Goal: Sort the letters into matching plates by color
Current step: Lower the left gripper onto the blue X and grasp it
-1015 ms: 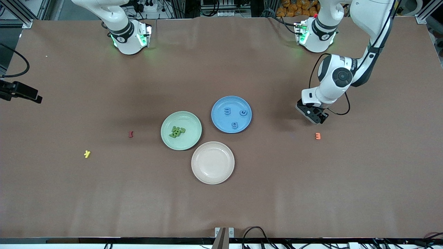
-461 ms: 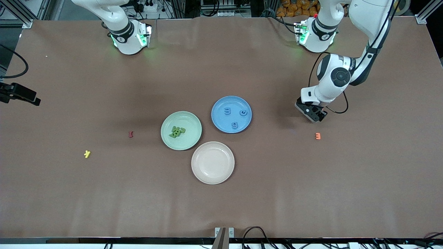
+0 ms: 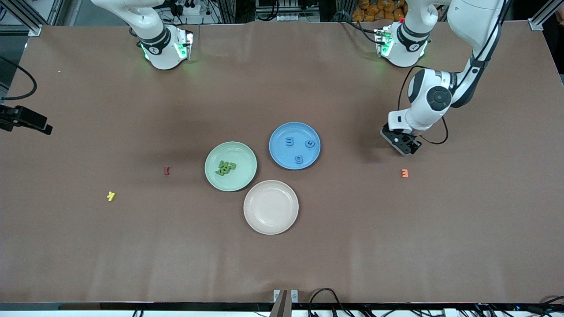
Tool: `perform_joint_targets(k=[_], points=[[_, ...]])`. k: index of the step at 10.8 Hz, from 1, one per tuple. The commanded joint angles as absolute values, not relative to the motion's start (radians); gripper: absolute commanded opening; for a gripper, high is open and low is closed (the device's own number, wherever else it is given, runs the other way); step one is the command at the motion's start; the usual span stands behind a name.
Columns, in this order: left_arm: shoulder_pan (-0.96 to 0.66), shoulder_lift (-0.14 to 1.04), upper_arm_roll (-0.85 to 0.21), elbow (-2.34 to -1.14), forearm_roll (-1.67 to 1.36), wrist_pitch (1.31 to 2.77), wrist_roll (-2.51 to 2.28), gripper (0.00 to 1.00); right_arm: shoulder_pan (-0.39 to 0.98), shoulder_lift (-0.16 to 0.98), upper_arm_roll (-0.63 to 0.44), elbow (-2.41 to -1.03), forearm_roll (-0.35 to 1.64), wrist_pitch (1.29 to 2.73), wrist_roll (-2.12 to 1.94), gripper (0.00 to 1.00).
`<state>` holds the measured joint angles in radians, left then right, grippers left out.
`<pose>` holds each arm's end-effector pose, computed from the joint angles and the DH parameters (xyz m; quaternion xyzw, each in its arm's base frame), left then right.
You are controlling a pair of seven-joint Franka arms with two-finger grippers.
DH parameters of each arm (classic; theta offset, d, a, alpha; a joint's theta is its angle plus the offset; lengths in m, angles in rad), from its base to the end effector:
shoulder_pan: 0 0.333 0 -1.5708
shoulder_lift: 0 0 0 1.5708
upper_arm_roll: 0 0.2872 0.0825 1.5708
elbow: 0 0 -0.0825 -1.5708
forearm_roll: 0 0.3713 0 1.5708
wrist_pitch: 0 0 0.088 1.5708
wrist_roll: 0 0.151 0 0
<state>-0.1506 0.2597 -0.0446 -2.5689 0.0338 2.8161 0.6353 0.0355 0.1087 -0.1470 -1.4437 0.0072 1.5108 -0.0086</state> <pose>0.4236 -0.0869 0.1096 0.9087 -0.4174 -0.0058 0.0017 0.5613 -0.0578 0.5450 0.9985 -0.0510 -0.0204 0.0031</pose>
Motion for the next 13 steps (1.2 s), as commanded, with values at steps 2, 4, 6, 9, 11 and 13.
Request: perform_joint_targets(k=[2, 4, 6, 9, 11, 13], points=[[-0.144, 0.244, -0.015, -2.588, 0.052, 2.835, 0.690, 0.85, 0.044, 0.087, -0.150, -1.471, -0.003, 1.513, 0.002, 1.00], [-0.144, 0.245, -0.017, -2.586, 0.052, 2.835, 0.690, 0.75, 0.044, 0.089, -0.149, -1.471, -0.003, 1.513, 0.002, 1.00], [-0.146, 0.247, -0.017, -2.585, 0.052, 2.835, 0.690, 0.69, 0.044, 0.090, -0.149, -1.471, -0.003, 1.511, 0.002, 1.00], [-0.147, 0.250, -0.018, -2.577, 0.052, 2.835, 0.680, 0.67, 0.044, 0.095, -0.150, -1.471, -0.003, 1.512, 0.000, 1.00], [-0.153, 0.252, -0.018, -2.574, 0.051, 2.835, 0.678, 0.60, 0.044, 0.095, -0.150, -1.471, -0.003, 1.513, 0.002, 1.00], [-0.155, 0.255, -0.018, -2.568, 0.049, 2.835, 0.675, 0.49, 0.044, 0.095, -0.150, -1.471, -0.003, 1.514, 0.002, 1.00]])
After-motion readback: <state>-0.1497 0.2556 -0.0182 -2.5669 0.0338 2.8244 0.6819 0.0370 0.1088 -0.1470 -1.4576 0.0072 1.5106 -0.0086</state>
